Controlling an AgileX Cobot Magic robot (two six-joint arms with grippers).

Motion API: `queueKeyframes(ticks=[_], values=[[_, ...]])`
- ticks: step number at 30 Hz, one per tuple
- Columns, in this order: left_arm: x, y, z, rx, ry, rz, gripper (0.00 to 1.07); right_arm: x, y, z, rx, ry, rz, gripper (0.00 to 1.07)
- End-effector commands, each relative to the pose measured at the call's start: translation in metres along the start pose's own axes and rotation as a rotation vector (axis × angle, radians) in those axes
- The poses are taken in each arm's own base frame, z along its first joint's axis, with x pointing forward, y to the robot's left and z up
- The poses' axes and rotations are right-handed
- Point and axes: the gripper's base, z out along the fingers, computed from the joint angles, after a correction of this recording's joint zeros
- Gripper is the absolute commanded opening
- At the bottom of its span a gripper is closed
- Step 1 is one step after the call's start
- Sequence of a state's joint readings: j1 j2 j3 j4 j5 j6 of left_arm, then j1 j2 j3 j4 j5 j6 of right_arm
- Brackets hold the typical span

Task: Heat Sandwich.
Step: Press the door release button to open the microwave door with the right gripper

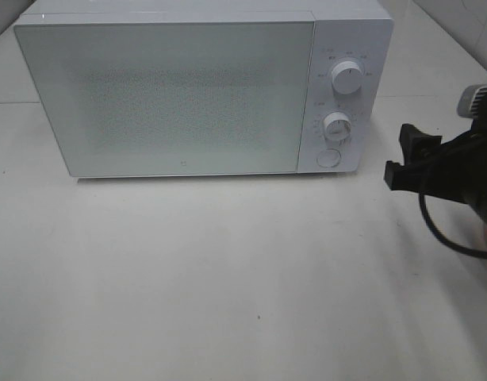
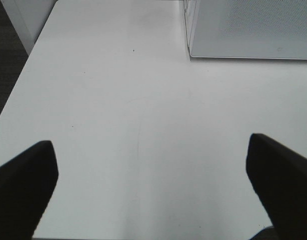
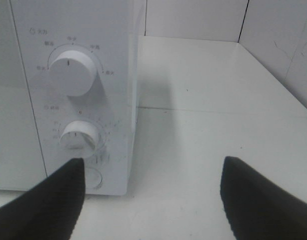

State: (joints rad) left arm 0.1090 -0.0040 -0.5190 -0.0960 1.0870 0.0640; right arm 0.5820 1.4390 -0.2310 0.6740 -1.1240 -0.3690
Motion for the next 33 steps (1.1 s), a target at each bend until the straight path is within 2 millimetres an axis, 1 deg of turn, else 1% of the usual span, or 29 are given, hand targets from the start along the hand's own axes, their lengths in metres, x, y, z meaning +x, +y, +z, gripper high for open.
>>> queueKeyframes(ticks=[1,3,5,6,8,11,23,26,27,28,29,30,31,32,33], values=[[0.000,0.000,-0.002,-0.004,-0.031,0.000,0.98,0.008,0.011,-0.002,0.013,0.008,-0.021,0.73],[0.000,0.000,-0.002,-0.004,-0.031,0.000,0.98,0.016,0.021,-0.002,0.006,0.028,-0.022,0.73],[0.000,0.000,-0.002,-0.004,-0.031,0.000,0.98,0.018,0.023,-0.003,0.005,0.029,-0.019,0.73],[0.000,0.000,-0.002,-0.004,-0.031,0.000,0.98,0.023,0.029,-0.003,-0.007,0.035,-0.011,0.73],[0.000,0.000,-0.002,-0.004,-0.031,0.000,0.98,0.025,0.031,-0.003,-0.014,0.039,-0.010,0.73],[0.000,0.000,-0.002,-0.004,-0.031,0.000,0.98,0.031,0.040,-0.003,-0.034,0.058,-0.020,0.73],[0.000,0.000,-0.002,-0.004,-0.031,0.000,0.98,0.028,0.043,-0.001,-0.025,0.048,0.038,0.73],[0.000,0.000,-0.002,-0.004,-0.031,0.000,0.98,0.028,0.043,-0.001,-0.021,0.050,0.208,0.73],[0.000,0.000,-0.002,-0.004,-0.031,0.000,0.98,0.028,0.043,-0.001,-0.021,0.050,0.208,0.73],[0.000,0.000,-0.002,-0.004,-0.031,0.000,0.98,0.028,0.043,-0.001,-0.021,0.051,0.270,0.73],[0.000,0.000,-0.002,-0.004,-0.031,0.000,0.98,0.028,0.043,-0.001,-0.018,0.052,0.389,0.73],[0.000,0.000,-0.002,-0.004,-0.031,0.000,0.98,0.028,0.043,-0.001,-0.016,0.053,0.460,0.73],[0.000,0.000,-0.002,-0.004,-0.031,0.000,0.98,0.028,0.043,-0.001,-0.014,0.053,0.516,0.73],[0.000,0.000,-0.002,-0.004,-0.031,0.000,0.98,0.028,0.043,-0.001,-0.014,0.053,0.516,0.73],[0.000,0.000,-0.002,-0.004,-0.031,0.000,0.98,0.028,0.043,-0.001,-0.011,0.054,0.651,0.73]])
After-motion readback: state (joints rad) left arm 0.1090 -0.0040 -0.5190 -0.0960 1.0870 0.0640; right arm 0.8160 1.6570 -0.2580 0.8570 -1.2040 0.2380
